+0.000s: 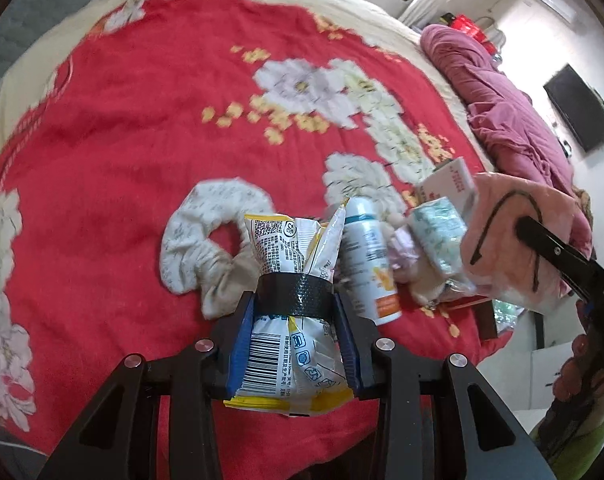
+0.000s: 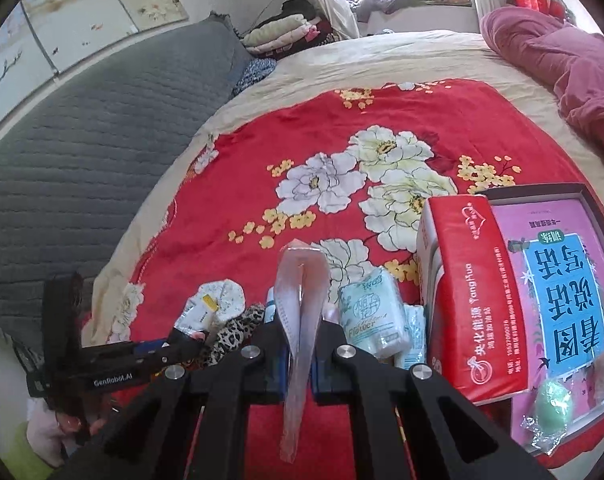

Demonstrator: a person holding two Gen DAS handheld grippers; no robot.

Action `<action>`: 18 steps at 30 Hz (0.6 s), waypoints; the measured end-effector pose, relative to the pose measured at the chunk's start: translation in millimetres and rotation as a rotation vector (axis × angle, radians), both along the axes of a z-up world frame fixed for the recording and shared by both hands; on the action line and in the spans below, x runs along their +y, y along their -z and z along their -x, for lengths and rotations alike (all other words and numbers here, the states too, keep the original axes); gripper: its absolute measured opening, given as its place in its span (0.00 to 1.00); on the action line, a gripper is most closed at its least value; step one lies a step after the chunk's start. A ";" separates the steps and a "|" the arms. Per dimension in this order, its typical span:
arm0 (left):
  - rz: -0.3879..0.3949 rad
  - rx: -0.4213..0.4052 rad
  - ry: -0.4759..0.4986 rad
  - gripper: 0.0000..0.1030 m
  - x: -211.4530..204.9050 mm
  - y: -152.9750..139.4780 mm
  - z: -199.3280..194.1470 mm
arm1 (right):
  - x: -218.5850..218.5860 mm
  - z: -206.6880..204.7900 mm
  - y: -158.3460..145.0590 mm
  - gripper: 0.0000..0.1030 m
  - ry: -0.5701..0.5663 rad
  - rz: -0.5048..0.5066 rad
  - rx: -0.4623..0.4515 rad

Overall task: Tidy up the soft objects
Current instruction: 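Lift and carry the snack packet and pink mask toward the pink tray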

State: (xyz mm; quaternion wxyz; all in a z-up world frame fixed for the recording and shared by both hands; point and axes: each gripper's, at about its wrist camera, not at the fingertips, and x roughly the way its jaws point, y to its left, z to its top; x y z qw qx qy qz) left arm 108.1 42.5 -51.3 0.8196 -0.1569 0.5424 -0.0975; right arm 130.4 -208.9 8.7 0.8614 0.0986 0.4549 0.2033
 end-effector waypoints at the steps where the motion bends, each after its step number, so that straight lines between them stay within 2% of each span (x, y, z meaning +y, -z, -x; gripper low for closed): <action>1: -0.005 -0.009 0.007 0.38 -3.8 -6.4 -0.4 | -2.1 0.6 -2.2 0.07 0.004 -0.003 -0.004; 9: -0.021 -0.113 0.078 0.38 -51.8 -59.1 -3.5 | -38.4 13.6 -29.5 0.07 0.066 -0.044 -0.041; 18: 0.003 -0.157 0.175 0.38 -121.7 -88.0 0.1 | -100.2 32.9 -53.2 0.07 0.180 -0.070 -0.062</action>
